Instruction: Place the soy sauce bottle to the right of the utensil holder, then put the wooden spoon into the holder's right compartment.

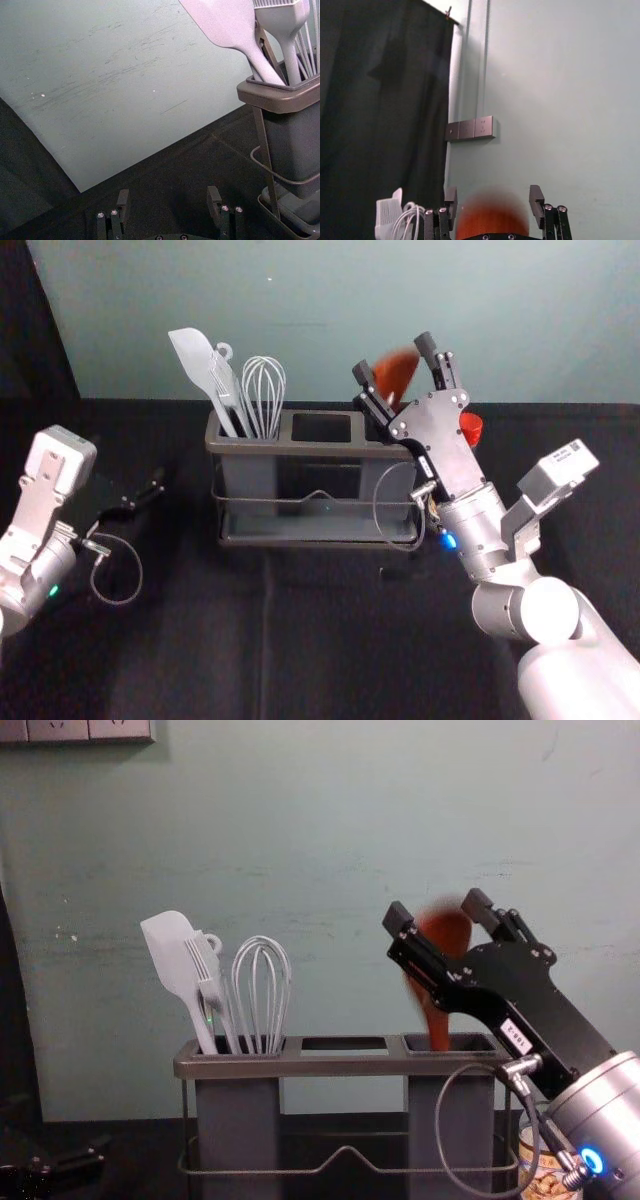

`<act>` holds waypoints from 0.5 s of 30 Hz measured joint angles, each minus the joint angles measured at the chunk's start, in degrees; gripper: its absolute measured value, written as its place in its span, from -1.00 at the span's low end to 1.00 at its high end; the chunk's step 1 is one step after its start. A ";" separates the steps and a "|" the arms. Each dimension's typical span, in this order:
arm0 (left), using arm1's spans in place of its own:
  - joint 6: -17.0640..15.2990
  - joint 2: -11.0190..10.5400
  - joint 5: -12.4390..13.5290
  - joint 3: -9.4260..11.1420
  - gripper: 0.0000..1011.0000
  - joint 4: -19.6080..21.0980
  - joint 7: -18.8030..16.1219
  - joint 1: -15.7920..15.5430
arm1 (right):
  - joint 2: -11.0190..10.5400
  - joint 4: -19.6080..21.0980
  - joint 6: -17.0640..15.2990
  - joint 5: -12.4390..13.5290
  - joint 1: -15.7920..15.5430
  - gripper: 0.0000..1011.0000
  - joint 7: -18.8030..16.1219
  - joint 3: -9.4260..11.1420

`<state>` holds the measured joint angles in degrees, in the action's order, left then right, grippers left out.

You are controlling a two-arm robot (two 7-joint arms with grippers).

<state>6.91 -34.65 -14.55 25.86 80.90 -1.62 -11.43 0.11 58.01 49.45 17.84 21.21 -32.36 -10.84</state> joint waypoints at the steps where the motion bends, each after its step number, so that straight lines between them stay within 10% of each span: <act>1: 0.00 0.00 0.00 0.00 0.98 0.00 0.00 0.00 | 0.15 0.05 0.24 0.32 -0.02 0.81 0.01 0.18; 15: 0.00 0.00 0.00 0.00 0.98 0.00 0.00 0.00 | 0.32 4.61 1.07 0.71 -0.96 0.99 0.37 1.45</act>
<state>6.91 -34.65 -14.55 25.86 80.90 -1.62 -11.43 0.43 62.62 50.52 18.56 20.24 -31.98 -9.40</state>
